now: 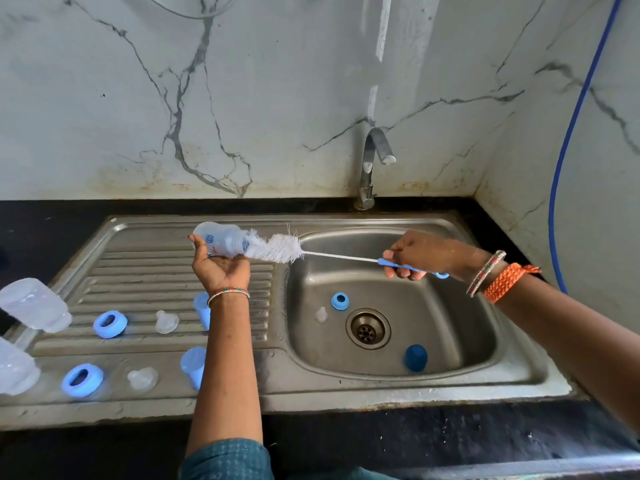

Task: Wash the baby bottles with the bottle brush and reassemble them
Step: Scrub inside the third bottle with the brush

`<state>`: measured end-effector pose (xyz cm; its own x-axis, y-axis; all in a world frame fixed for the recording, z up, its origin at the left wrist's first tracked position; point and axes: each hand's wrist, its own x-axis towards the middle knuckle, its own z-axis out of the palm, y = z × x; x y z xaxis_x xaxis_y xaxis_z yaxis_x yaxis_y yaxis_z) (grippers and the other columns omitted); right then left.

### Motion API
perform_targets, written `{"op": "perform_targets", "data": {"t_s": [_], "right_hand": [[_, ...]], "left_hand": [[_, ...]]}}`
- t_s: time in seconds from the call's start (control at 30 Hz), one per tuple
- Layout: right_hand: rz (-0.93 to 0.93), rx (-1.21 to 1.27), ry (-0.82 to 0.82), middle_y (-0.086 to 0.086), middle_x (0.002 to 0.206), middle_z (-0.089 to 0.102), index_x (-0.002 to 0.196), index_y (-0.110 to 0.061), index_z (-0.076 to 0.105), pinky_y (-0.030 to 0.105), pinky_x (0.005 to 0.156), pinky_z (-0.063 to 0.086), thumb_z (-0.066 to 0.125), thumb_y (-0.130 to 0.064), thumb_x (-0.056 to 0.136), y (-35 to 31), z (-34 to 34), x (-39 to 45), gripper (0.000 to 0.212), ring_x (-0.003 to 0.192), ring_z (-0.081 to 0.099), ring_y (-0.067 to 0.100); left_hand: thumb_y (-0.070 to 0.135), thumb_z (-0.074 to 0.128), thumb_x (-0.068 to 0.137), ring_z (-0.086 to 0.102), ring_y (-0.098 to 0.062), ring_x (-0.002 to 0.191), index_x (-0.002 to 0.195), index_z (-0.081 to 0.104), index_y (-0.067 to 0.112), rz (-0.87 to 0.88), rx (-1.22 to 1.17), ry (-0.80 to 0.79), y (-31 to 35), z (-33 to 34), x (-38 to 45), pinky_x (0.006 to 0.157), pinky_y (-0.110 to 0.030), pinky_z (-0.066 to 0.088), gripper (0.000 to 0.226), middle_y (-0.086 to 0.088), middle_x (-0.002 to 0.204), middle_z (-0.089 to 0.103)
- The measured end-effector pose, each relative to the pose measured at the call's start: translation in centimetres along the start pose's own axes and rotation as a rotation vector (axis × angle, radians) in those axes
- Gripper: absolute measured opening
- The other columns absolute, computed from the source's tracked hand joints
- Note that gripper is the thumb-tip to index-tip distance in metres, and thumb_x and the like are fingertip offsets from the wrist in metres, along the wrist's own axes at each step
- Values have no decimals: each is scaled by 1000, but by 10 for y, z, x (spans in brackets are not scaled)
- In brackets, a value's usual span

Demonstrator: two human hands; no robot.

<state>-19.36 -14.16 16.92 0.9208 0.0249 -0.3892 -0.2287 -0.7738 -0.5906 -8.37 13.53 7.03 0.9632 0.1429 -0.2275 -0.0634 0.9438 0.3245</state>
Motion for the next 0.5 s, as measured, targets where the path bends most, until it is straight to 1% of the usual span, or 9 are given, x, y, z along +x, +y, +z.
{"op": "perform_targets", "data": {"t_s": [0.1, 0.17, 0.2, 0.23, 0.3, 0.33, 0.37, 0.43, 0.5], "right_hand": [[-99, -146, 181, -3, 66, 65, 75, -14, 70, 26, 63, 45, 65, -27, 90, 4, 4, 3, 21, 59, 55, 8], [-147, -168, 318, -5, 69, 64, 74, -18, 66, 23, 58, 44, 73, -26, 83, 2, 5, 3, 13, 63, 56, 9], [-136, -170, 317, -7, 65, 62, 72, -19, 65, 22, 55, 41, 71, -25, 84, 0, 3, 2, 15, 60, 54, 7], [-97, -124, 248, -7, 60, 59, 71, -17, 66, 21, 54, 39, 67, -24, 88, -1, 2, 1, 18, 55, 50, 7], [27, 95, 0, -6, 47, 50, 72, -7, 64, 20, 49, 35, 51, -20, 97, -5, 0, -2, 31, 45, 41, 9], [51, 163, -78, -6, 44, 47, 72, -5, 62, 20, 48, 35, 45, -18, 100, -7, 0, -6, 35, 42, 38, 8], [35, 145, -87, -6, 44, 49, 72, -6, 62, 19, 47, 36, 44, -20, 100, -8, 0, -8, 37, 41, 39, 7], [-60, -95, 95, -5, 56, 59, 72, -16, 67, 20, 56, 42, 55, -29, 96, -6, 3, -9, 30, 49, 48, 6], [-142, -358, 411, -5, 75, 67, 80, -23, 70, 28, 75, 45, 65, -34, 88, -2, 6, -8, 15, 69, 58, 11]], "left_hand": [[38, 53, 93, 58, -27, 98, 109, 55, 16, 1, -3, 7, 1, -3, 0, 99, -52, 42, 28, -9, 100, 58], [37, 54, 92, 59, -27, 97, 111, 53, 16, -1, -17, 8, -1, -2, 0, 101, -51, 42, 28, -9, 99, 58], [37, 54, 92, 60, -27, 96, 112, 53, 16, -3, -18, 4, -1, -2, 0, 101, -51, 42, 29, -9, 98, 58], [37, 54, 92, 60, -27, 96, 114, 52, 16, -5, -14, 2, -1, -1, 0, 99, -51, 43, 31, -9, 98, 59], [38, 54, 92, 59, -27, 97, 119, 51, 15, -10, 1, 5, 0, -2, 1, 99, -51, 43, 35, -9, 98, 58], [39, 54, 92, 59, -27, 97, 121, 51, 15, -10, 3, 7, 0, -3, 2, 100, -52, 43, 37, -9, 99, 58], [40, 54, 91, 59, -27, 97, 120, 51, 16, -13, -1, 1, -1, -4, 3, 99, -52, 43, 38, -9, 99, 58], [47, 52, 90, 58, -27, 99, 117, 52, 19, -24, 43, -19, 1, -6, 2, 94, -51, 46, 38, -10, 102, 57], [56, 49, 88, 57, -26, 101, 118, 50, 21, -51, 155, -13, 3, -7, 3, 93, -49, 47, 46, -10, 107, 56]]}}
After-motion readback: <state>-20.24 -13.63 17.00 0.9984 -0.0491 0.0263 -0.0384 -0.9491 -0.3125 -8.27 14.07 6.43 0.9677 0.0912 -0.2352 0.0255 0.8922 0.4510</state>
